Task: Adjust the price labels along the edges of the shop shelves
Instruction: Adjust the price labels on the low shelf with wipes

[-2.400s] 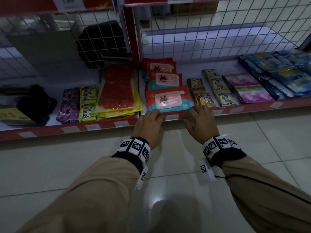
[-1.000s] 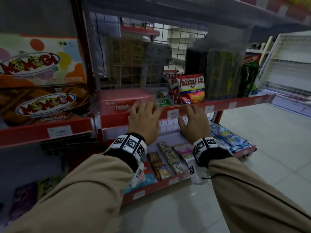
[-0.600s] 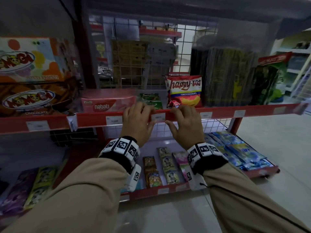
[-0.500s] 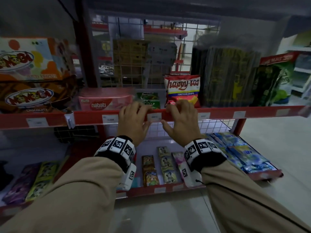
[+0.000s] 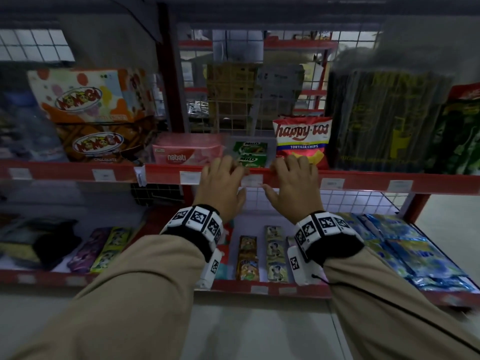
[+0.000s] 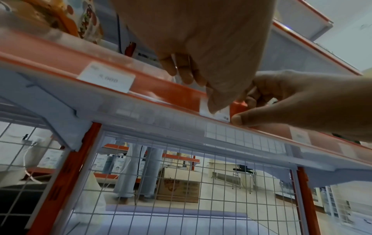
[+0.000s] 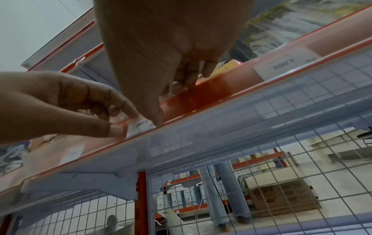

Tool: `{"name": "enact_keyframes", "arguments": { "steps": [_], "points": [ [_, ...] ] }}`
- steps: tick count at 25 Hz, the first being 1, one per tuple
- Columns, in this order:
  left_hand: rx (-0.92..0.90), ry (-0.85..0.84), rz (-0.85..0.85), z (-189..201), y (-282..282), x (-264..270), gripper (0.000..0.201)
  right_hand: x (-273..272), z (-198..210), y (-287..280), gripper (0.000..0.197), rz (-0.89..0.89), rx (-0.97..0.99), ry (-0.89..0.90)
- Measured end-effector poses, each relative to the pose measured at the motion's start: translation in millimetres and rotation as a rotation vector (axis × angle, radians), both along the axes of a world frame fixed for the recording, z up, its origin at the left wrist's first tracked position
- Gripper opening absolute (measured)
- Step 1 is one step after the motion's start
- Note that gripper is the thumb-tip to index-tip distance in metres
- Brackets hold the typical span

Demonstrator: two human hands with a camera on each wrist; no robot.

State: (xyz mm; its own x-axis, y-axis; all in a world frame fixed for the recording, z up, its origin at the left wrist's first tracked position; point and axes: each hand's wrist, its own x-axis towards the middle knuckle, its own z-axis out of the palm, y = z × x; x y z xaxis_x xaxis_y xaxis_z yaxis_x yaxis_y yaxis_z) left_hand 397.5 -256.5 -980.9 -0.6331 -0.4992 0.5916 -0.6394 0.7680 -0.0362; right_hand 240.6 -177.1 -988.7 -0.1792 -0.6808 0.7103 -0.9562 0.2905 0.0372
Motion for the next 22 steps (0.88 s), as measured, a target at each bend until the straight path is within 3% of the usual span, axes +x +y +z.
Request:
{"name": "enact_keyframes", "arguments": {
  "steps": [4, 9, 17, 20, 22],
  "points": [
    [0.028, -0.041, 0.013, 7.3, -0.2, -1.6, 0.036, 2.2, 6.1, 1.2, 0.035, 0.034, 0.044, -0.062],
    [0.029, -0.041, -0.006, 4.3, -2.3, 0.7, 0.036, 14.4, 12.3, -6.7, 0.026, 0.294, 0.053, -0.129],
    [0.067, 0.004, -0.108, -2.3, -11.2, 4.3, 0.033, 25.1, 21.1, -13.4, 0.027, 0.132, 0.203, -0.058],
    [0.187, 0.163, -0.204, -0.5, -14.8, 6.5, 0.041, 26.5, 33.0, -17.4, 0.019, 0.131, 0.243, -0.165],
    [0.235, 0.219, -0.229, 1.2, -18.5, 5.5, 0.043, 24.0, 39.8, -18.1, 0.007, 0.215, 0.202, -0.365]
  ]
}}
